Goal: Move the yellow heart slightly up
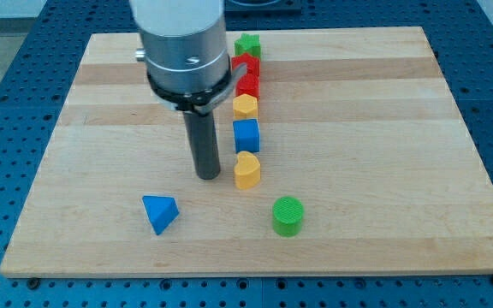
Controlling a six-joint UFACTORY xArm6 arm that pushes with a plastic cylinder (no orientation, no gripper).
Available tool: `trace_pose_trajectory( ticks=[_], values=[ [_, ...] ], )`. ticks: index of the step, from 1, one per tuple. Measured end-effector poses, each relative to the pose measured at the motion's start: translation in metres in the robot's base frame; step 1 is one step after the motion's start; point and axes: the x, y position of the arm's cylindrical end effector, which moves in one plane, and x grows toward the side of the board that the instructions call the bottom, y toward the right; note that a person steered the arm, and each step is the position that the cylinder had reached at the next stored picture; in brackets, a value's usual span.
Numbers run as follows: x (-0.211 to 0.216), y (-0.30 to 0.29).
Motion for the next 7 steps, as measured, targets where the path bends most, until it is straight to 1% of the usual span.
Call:
trace_pose_trajectory(
  ticks=[2,3,4,6,7],
  values=[
    [0.034,0.007],
    [0.04,0.025],
    [0.04,0.044],
    [0.038,0.047],
    [0.031,0.047]
  ],
)
